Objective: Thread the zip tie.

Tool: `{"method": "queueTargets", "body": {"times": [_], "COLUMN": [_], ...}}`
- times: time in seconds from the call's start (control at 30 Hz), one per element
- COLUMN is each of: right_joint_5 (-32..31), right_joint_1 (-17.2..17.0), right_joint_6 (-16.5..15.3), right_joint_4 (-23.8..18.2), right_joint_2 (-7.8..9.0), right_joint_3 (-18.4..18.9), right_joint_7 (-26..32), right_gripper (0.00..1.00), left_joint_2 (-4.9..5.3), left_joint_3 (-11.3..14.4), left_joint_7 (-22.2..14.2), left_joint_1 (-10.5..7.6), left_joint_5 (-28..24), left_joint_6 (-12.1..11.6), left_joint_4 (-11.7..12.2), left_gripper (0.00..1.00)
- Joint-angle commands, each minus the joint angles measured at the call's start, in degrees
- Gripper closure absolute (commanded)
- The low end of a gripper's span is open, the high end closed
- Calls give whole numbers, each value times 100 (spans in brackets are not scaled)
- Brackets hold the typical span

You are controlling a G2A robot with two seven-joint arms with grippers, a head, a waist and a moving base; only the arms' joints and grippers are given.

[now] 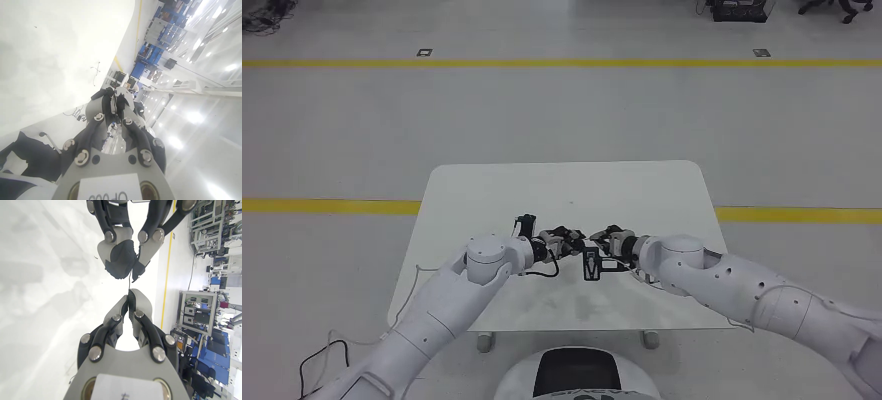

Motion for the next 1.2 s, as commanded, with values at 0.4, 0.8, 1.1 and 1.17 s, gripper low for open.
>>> {"method": "queueTargets", "body": {"times": [0.4,0.8,1.1,1.17], "right_joint_5": [0,28,513,513], "right_joint_1": [-3,-239,-494,-494], "right_joint_6": [-35,56,-118,-118], "right_joint_4": [-24,15,132,132], "right_joint_2": [-16,172,327,327], "right_joint_3": [-13,329,745,745], "right_joint_7": [13,25,-861,-861], "right_gripper": [100,0,0,0], "left_joint_2": [71,227,377,377], "left_joint_3": [134,-26,-224,-224], "left_joint_7": [197,506,162,162], "left_joint_1": [-11,244,393,393], "left_joint_5": [1,744,1422,1422], "left_joint_6": [0,-196,-499,-499], "left_joint_4": [-111,-464,-430,-430], "left_gripper": [100,100,100,100]}}
